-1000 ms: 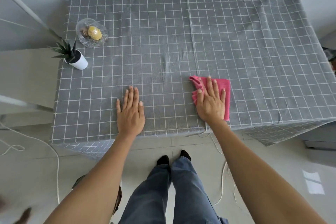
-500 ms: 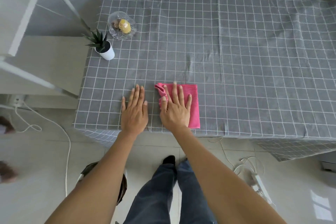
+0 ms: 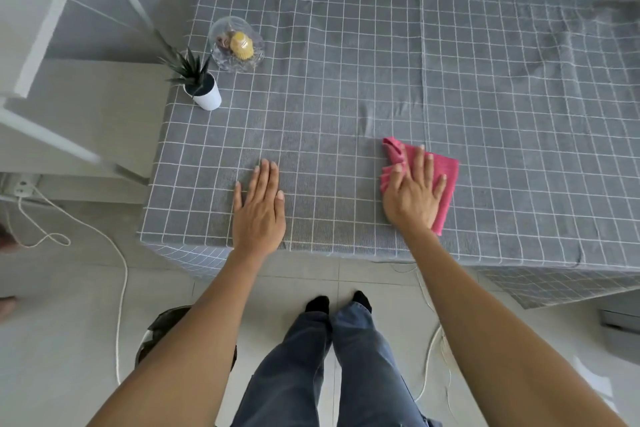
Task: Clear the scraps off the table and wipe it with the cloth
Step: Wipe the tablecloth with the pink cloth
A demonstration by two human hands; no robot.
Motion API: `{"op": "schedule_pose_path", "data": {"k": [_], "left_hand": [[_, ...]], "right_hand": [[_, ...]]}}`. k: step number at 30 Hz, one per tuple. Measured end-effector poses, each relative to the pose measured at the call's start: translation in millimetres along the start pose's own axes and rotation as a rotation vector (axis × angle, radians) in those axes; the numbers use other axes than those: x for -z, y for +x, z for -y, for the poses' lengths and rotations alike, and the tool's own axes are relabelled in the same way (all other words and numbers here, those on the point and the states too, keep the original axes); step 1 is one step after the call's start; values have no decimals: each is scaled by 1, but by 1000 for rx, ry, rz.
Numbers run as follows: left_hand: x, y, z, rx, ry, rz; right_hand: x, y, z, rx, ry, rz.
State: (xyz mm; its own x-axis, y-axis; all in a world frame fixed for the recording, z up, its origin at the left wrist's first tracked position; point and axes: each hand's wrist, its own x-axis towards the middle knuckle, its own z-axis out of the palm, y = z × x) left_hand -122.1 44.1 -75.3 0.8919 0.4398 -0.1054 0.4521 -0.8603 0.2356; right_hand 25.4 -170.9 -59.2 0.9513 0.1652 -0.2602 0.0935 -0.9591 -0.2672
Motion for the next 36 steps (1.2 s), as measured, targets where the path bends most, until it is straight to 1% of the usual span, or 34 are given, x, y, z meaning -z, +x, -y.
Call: {"op": "schedule_pose_path", "data": {"k": [2, 4, 6, 7, 9, 14, 16, 19, 21, 27, 30, 32, 36], "left_hand": [[0, 1, -1, 11, -6, 0], [0, 5, -3, 20, -12, -1], [3, 17, -5, 32, -15, -11], [5, 25, -7, 32, -26, -19], [9, 46, -11, 24, -49, -31], [7, 83, -9, 36, -37, -23], [4, 84, -7, 36, -19, -30], [3, 82, -7, 39, -14, -37], [3, 82, -7, 40, -28, -39], [1, 83, -4, 35, -30, -45], [1, 83, -5, 39, -29, -46], [2, 83, -5, 41, -25, -47], [3, 83, -5, 39, -7, -33]], "right_hand": [[2, 4, 0, -90, 55, -28], [1, 6, 10, -142, 91, -57], [-2, 11, 25, -155, 113, -63], [-3, 13, 34, -130, 110, -55], [-7, 18, 56, -22, 83, -21], [-23, 25, 112, 361, 20, 77], [-24, 32, 114, 436, 0, 72], [-17, 47, 98, 473, -25, 64], [-9, 60, 80, 417, -51, 61], [33, 97, -14, 26, -67, -30], [42, 100, -50, -129, 4, -72], [42, 95, -54, -193, 53, -102], [33, 79, -38, -286, 137, -116]]}}
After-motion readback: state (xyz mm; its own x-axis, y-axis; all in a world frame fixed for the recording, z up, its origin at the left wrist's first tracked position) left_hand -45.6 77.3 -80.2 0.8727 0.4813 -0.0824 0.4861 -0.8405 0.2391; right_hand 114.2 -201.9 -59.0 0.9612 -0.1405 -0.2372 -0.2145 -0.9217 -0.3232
